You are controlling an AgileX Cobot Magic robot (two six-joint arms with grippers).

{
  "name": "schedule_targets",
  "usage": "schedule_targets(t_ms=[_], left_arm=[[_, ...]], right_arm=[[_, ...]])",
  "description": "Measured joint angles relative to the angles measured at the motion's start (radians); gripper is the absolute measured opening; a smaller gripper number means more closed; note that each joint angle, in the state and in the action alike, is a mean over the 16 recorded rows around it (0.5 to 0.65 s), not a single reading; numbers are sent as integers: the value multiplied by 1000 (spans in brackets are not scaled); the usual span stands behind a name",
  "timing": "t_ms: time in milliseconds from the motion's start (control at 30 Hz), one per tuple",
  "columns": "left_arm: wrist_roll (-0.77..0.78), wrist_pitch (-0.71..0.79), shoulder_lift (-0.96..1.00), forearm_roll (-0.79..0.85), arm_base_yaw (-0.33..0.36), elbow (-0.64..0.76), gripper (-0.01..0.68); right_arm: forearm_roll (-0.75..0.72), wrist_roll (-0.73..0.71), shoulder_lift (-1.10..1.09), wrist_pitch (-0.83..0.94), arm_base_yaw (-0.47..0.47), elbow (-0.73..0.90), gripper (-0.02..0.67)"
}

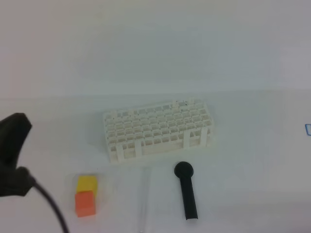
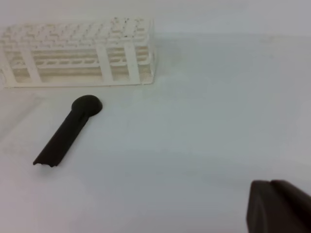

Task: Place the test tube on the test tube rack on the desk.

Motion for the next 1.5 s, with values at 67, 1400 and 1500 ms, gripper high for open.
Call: schedule_targets(t_ms=[67,1400,1500], left_arm=[[0,5,28,11,-10,-5,0],[1053,331,325,-1278,-54,-112,-1],[1048,328,328,-1316,-54,-113,-1]], right_arm=[[0,0,0,0,0,0,-1],[-36,-9,0,0,-2,-1,-1],[-59,-13,0,0,-2,-2,-1]])
